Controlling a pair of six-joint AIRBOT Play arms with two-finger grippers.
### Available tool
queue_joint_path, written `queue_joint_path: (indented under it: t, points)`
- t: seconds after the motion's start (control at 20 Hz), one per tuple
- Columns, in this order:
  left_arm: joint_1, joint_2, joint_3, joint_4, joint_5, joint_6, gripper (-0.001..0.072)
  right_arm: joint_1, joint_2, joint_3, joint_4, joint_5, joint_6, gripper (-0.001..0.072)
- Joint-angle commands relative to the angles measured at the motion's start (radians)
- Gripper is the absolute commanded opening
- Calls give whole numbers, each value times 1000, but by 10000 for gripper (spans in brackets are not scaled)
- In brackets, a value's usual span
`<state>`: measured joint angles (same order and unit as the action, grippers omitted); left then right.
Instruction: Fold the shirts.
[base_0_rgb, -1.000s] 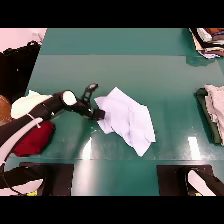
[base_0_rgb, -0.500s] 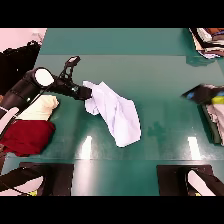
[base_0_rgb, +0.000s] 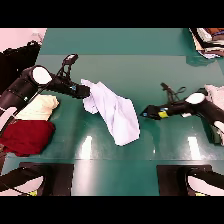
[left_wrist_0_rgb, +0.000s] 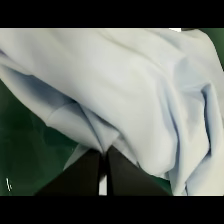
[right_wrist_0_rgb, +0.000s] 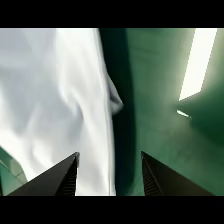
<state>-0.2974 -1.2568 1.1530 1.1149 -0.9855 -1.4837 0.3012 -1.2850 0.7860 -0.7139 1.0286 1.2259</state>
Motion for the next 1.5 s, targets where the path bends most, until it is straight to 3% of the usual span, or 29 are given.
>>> queue_joint_path:
  t: [0.0,0.2,0.25,0.3,0.35,0.4,0.7,1.1,1.25,1.45]
  points:
    - [1,1,1,3,-3,0,27,120,-152,117,13,-91,-3,433]
    - [1,1,1,12,-6,2,26,134,-285,236,12,-2,-3,425]
    - [1,1,1,12,-11,16,26,134,-303,254,8,15,-3,321]
    - [1,1,1,12,-18,31,27,133,-316,270,3,30,-3,131]
    - [1,1,1,14,-27,46,27,133,-320,285,2,33,-4,43]
    - [1,3,3,34,-34,49,26,129,-315,302,-24,35,-3,18]
    - [1,135,135,380,-53,-9,25,-48,-98,516,-263,132,60,17]
    - [1,314,253,401,83,-1,26,-218,191,731,-320,141,56,17]
    - [1,323,254,446,90,-1,26,-218,262,731,-427,142,56,17]
    - [1,327,378,477,57,0,26,-218,341,731,-457,119,56,17]
